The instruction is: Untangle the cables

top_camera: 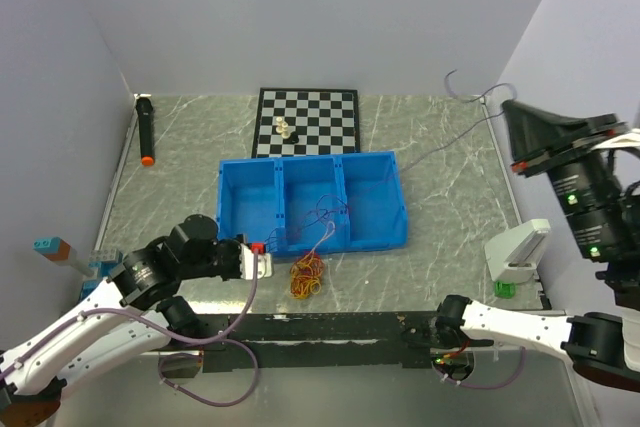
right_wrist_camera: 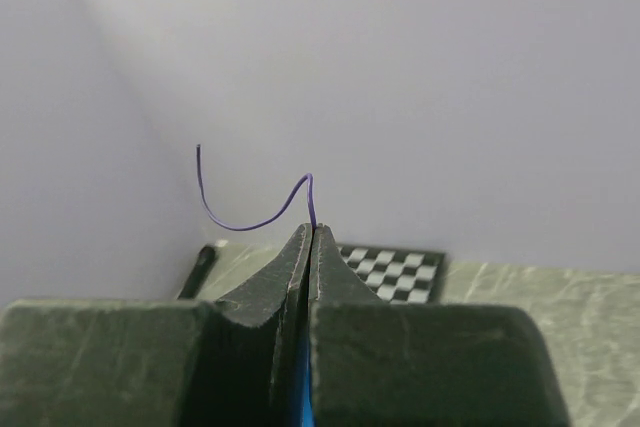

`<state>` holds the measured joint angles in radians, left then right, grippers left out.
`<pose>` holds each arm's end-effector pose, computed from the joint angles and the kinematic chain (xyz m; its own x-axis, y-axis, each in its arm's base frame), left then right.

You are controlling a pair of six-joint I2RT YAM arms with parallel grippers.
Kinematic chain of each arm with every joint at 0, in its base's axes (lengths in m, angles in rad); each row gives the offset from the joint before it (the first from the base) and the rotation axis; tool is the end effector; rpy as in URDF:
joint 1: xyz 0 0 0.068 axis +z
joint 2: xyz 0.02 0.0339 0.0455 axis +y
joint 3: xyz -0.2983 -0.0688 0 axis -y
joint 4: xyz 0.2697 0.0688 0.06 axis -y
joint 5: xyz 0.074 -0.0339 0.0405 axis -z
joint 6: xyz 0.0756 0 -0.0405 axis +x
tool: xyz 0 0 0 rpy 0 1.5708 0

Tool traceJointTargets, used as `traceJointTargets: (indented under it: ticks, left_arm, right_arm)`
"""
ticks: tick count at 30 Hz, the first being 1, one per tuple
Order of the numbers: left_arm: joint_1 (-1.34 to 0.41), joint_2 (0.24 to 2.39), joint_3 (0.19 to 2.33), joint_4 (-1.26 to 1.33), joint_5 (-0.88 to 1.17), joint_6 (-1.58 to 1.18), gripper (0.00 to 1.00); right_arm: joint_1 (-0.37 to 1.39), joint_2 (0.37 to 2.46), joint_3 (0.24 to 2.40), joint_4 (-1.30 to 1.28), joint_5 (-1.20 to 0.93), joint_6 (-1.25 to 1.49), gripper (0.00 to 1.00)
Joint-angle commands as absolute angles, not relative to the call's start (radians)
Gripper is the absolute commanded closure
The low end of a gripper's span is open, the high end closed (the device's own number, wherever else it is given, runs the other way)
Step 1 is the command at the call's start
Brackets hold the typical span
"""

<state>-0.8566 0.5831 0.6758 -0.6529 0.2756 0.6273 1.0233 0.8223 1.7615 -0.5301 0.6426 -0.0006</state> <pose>0.0881 -0.1331 0.2845 0.2336 0.5928 -0.7707 0.9152 0.1336 0.3802 0.0654 0.0202 0.6387 0.2073 0.3391 -0.9176 -0.3972 0.8864 0.2378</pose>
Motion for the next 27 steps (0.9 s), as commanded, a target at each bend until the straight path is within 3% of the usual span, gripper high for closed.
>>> traceJointTargets:
  ticks: [1,14,22,27]
  left_arm:
    - [-0.850,0.568,0.655,-0.804,0.259,0.779,0.99]
    - [-0.841,0.551,0.592,-1.048,0.218,1.000,0.99]
    - [-0.828,0.554,0.586,-1.065,0.229,1.005,0.99]
    - [-0.830,0.561,0.649,-0.958,0.222,0.938,0.99]
  right_arm:
    - [1.028,0.853,1.853,-0.407,0.782,-0.193,1.00]
    - [1.029,0.953,2.072,-0.207,0.851,-0.486,1.00]
    - [1.031,1.028,2.238,-0.185,0.813,-0.563,1.00]
    - [1.035,1.028,2.177,-0.195,0.799,-0.523,1.00]
